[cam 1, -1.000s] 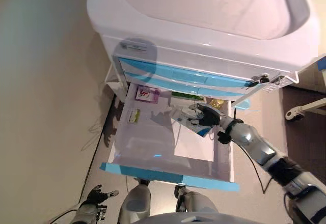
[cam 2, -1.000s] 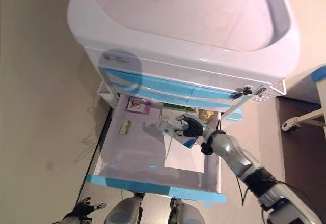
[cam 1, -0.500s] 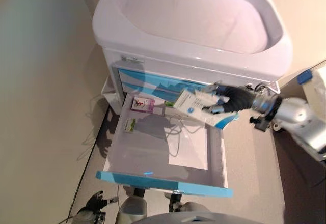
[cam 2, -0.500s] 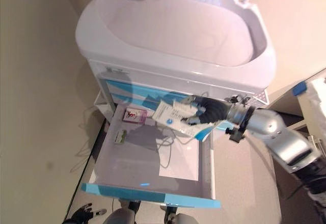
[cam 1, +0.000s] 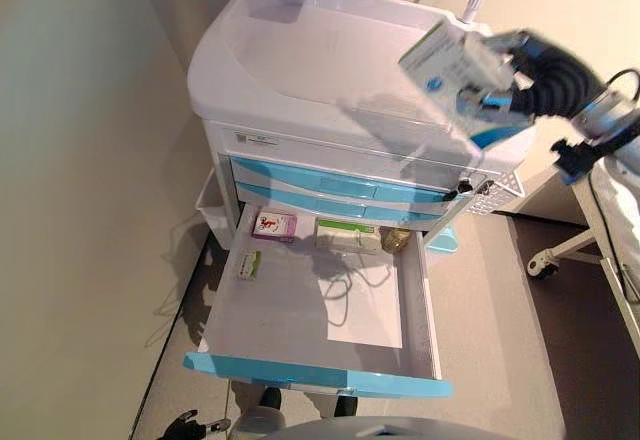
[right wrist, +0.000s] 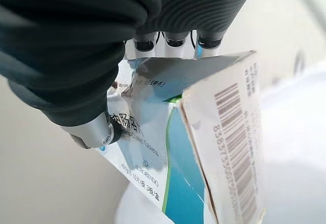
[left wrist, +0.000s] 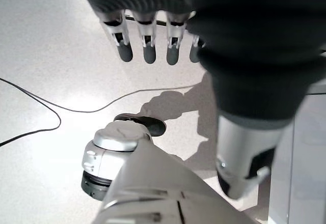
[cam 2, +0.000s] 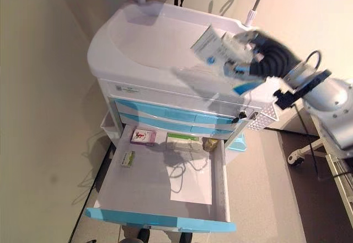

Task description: Open the drawer and pick up the medicine

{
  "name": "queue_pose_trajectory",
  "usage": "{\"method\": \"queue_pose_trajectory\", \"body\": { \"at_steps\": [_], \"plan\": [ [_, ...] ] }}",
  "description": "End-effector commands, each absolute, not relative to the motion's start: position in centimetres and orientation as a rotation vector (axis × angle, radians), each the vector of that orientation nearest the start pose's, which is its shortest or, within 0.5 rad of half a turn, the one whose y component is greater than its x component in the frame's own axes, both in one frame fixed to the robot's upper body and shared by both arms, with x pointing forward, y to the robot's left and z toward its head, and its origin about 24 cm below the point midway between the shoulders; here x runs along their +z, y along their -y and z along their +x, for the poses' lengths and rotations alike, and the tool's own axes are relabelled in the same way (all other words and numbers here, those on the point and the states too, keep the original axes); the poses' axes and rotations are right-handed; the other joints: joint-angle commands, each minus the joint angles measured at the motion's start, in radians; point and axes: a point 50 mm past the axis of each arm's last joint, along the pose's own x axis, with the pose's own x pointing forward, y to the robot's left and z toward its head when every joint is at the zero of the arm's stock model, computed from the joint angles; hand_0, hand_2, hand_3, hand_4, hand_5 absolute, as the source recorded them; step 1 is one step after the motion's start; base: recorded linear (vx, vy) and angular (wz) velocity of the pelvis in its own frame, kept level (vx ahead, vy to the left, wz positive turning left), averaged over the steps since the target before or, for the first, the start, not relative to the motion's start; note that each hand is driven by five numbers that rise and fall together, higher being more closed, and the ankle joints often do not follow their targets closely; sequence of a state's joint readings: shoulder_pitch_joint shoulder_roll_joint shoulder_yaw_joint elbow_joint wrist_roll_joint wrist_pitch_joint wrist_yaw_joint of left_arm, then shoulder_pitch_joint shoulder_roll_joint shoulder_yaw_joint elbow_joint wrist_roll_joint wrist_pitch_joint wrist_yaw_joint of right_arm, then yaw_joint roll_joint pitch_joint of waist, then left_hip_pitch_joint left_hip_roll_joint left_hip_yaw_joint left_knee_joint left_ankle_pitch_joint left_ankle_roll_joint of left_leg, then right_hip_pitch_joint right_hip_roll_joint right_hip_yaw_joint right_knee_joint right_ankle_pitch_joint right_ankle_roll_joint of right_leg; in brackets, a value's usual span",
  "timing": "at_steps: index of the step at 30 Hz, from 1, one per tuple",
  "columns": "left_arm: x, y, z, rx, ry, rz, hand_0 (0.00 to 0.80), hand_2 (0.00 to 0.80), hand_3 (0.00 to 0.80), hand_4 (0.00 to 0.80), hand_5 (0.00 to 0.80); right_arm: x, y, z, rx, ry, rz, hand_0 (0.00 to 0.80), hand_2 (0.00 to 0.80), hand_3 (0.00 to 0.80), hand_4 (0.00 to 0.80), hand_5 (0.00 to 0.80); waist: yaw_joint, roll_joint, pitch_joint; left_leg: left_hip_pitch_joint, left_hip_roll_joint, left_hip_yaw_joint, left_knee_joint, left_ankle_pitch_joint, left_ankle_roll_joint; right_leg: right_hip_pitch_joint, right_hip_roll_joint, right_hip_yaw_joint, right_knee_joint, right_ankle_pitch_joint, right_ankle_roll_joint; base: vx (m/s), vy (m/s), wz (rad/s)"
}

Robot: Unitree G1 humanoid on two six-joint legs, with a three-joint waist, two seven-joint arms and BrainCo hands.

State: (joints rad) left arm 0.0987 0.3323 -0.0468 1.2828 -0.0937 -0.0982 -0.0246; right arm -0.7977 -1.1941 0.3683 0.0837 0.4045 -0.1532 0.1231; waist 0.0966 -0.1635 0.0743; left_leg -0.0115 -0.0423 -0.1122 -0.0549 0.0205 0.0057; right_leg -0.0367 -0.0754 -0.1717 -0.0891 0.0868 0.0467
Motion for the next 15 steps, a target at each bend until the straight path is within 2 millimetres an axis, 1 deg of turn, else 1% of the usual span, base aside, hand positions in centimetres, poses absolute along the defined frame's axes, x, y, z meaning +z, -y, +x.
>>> {"method": "queue_pose_trajectory", "body": {
  "at_steps": [1,2,3,5,6,7,8,9,11,12,13,14,15],
  "plan": [
    [-15.4,-28.7,3.9,0.253,-1.294,0.237,0.0,0.0,0.0,0.0,0.0,32.5,23.2,32.0,0.13,0.637,-0.931,0.8,0.8,0.8,0.8,0.8,0.028,-0.011,-0.028,-0.037,-0.013,0.013,-0.032,0.037,0.01,0.004,-0.012,-0.002,0.089,-0.029,0.048,0.0,0.0,0.0],
    [-15.4,-28.6,3.9,0.253,-1.294,0.235,0.0,0.0,0.0,0.0,0.0,32.6,23.2,32.1,0.131,0.639,-0.933,0.8,0.8,0.8,0.8,0.8,0.026,-0.01,-0.028,-0.037,-0.013,0.013,-0.032,0.037,0.01,0.004,-0.012,-0.001,0.089,-0.029,0.048,-0.009,0.002,0.03],
    [-15.3,-28.7,4.1,0.248,-1.292,0.243,0.0,0.0,0.0,0.0,0.0,32.9,23.4,33.9,0.051,0.592,-0.996,0.8,0.8,0.8,0.8,0.8,0.036,-0.012,-0.022,-0.038,-0.014,0.01,-0.032,0.038,0.012,0.004,-0.013,-0.001,0.089,-0.027,0.047,0.0,0.0,0.0],
    [-15.4,-28.5,4.4,0.242,-1.284,0.241,0.0,0.0,0.0,0.0,0.0,33.2,23.4,35.4,-0.01,0.563,-1.001,0.8,0.8,0.8,0.8,0.8,0.038,-0.008,-0.015,-0.038,-0.013,0.008,-0.032,0.039,0.013,0.003,-0.013,-0.002,0.091,-0.027,0.046,-0.009,0.003,-0.02],
    [-15.4,-28.5,4.5,0.242,-1.284,0.241,0.0,0.0,0.0,0.0,0.0,33.2,23.4,35.4,-0.01,0.564,-1.002,0.8,0.8,0.8,0.8,0.8,0.038,-0.007,-0.015,-0.038,-0.013,0.008,-0.032,0.039,0.013,0.004,-0.013,-0.002,0.091,-0.027,0.046,0.0,0.0,0.0],
    [-15.3,-28.5,4.6,0.24,-1.282,0.246,0.0,0.0,0.0,0.0,0.0,33.4,23.4,36.7,-0.07,0.523,-1.018,0.8,0.8,0.8,0.8,0.8,0.047,-0.008,-0.011,-0.041,-0.014,0.003,-0.032,0.041,0.014,0.002,-0.013,-0.004,0.091,-0.027,0.046,-0.001,-0.001,0.03],
    [-15.4,-28.5,4.6,0.241,-1.282,0.244,0.0,0.0,0.0,0.0,0.0,33.5,23.3,36.8,-0.069,0.524,-1.019,0.8,0.8,0.8,0.8,0.8,0.046,-0.007,-0.01,-0.041,-0.014,0.003,-0.032,0.041,0.014,0.002,-0.013,-0.004,0.091,-0.027,0.046,0.0,0.0,0.0],
    [-15.3,-28.7,4.8,0.245,-1.28,0.252,0.0,0.0,0.0,0.0,0.0,33.6,23.3,38.1,-0.134,0.477,-1.048,0.8,0.8,0.8,0.8,0.8,0.055,-0.007,-0.006,-0.044,-0.015,-0.002,-0.032,0.043,0.015,0.001,-0.013,-0.007,0.093,-0.027,0.045,0.003,-0.004,0.04],
    [-15.2,-28.7,5.2,0.248,-1.268,0.259,0.0,0.0,0.0,0.0,0.0,33.6,23.5,38.9,-0.198,0.448,-1.047,0.8,0.8,0.8,0.8,0.8,0.062,-0.005,0.001,-0.049,-0.017,-0.01,-0.032,0.045,0.016,0.0,-0.013,-0.012,0.094,-0.027,0.046,0.0,-0.003,0.05],
    [-15.2,-28.7,5.2,0.249,-1.268,0.258,0.0,0.0,0.0,0.0,0.0,33.6,23.5,38.9,-0.198,0.449,-1.047,0.8,0.8,0.8,0.8,0.8,0.061,-0.005,0.001,-0.049,-0.017,-0.011,-0.032,0.045,0.016,0.0,-0.013,-0.013,0.094,-0.027,0.046,0.009,-0.004,0.15],
    [-15.1,-28.8,5.4,0.25,-1.261,0.269,0.0,0.0,0.0,0.0,0.0,33.3,23.9,39.4,-0.247,0.411,-1.077,0.8,0.8,0.8,0.8,0.8,0.069,-0.005,0.005,-0.057,-0.02,-0.019,-0.032,0.048,0.016,-0.003,-0.014,-0.019,0.095,-0.027,0.046,0.01,-0.004,0.19],
    [-15.1,-28.8,5.4,0.25,-1.261,0.269,0.0,0.0,0.0,0.0,0.0,33.3,23.9,39.5,-0.247,0.412,-1.077,0.8,0.8,0.8,0.8,0.8,0.068,-0.005,0.005,-0.057,-0.02,-0.019,-0.031,0.048,0.016,-0.003,-0.014,-0.019,0.095,-0.028,0.046,0.019,-0.007,0.26],
    [-15.1,-28.9,5.7,0.251,-1.252,0.282,0.0,0.0,0.0,0.0,0.0,33.0,24.4,39.8,-0.29,0.371,-1.11,0.8,0.8,0.8,0.8,0.8,0.078,-0.005,0.009,-0.064,-0.024,-0.032,-0.031,0.051,0.017,-0.005,-0.016,-0.029,0.095,-0.027,0.047,0.009,-0.003,0.18]
  ]
}}
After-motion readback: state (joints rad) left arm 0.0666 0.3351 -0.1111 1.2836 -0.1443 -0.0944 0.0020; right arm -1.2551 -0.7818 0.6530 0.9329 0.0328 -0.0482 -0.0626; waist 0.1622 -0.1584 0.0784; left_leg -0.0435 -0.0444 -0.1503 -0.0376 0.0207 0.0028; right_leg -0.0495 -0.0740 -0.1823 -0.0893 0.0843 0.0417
